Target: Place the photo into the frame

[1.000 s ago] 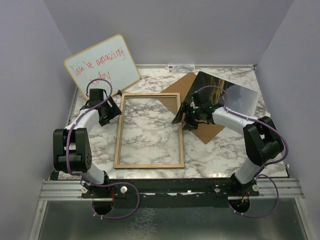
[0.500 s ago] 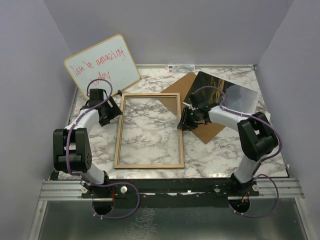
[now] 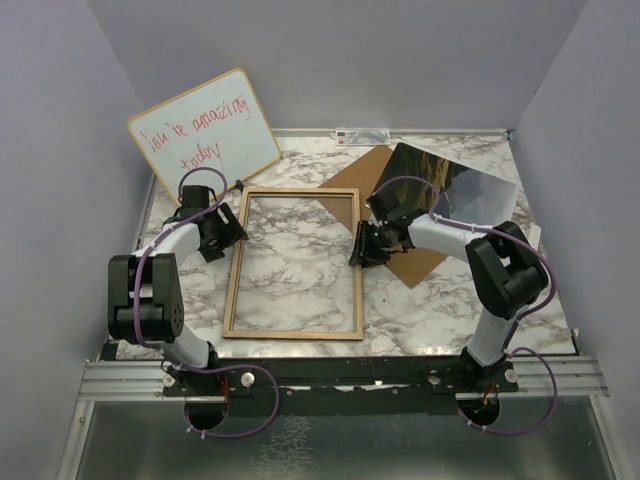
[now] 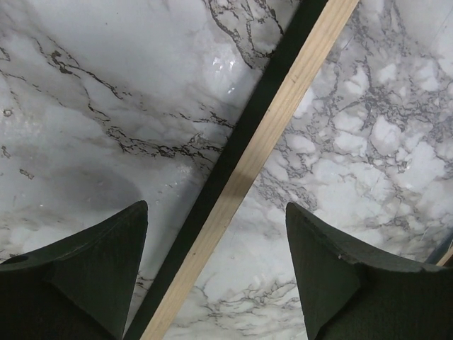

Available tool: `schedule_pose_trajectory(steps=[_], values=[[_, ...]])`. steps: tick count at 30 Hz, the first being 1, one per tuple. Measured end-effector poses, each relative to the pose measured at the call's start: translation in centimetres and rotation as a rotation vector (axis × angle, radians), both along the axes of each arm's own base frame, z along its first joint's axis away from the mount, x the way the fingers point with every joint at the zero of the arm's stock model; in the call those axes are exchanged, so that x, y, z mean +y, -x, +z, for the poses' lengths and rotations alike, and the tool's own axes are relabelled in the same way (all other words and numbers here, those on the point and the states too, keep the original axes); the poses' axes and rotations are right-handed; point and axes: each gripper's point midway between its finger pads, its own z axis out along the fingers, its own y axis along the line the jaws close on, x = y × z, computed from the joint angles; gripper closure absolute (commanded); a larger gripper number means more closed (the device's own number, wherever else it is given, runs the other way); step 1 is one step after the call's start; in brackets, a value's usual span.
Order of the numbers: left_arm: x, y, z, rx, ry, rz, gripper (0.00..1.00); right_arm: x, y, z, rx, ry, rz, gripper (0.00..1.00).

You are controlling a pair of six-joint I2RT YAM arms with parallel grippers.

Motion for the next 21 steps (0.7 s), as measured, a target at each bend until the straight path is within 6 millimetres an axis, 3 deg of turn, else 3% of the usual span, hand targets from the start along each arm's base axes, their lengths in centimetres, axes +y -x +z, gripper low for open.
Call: schedule_pose_trajectory(steps=[11,15,21], values=[[-0.1,0.3,-0.2,0.009,0.006,-0.003,0.21,-0.3,-0.2,1.1,-0.051,0.052,0.001,0.41],[0.2,0.1,0.5,-0.001,-0.014,0.003,0.21,-1.0,-2.2,4.4,-0.158,0.076,-0.057,0.38],[1.2,-1.6,4.7,-0.11,-0.065,0.027,0.18,-3.8,-7.1,11.0,-0.372,0.097,-0.201,0.36]])
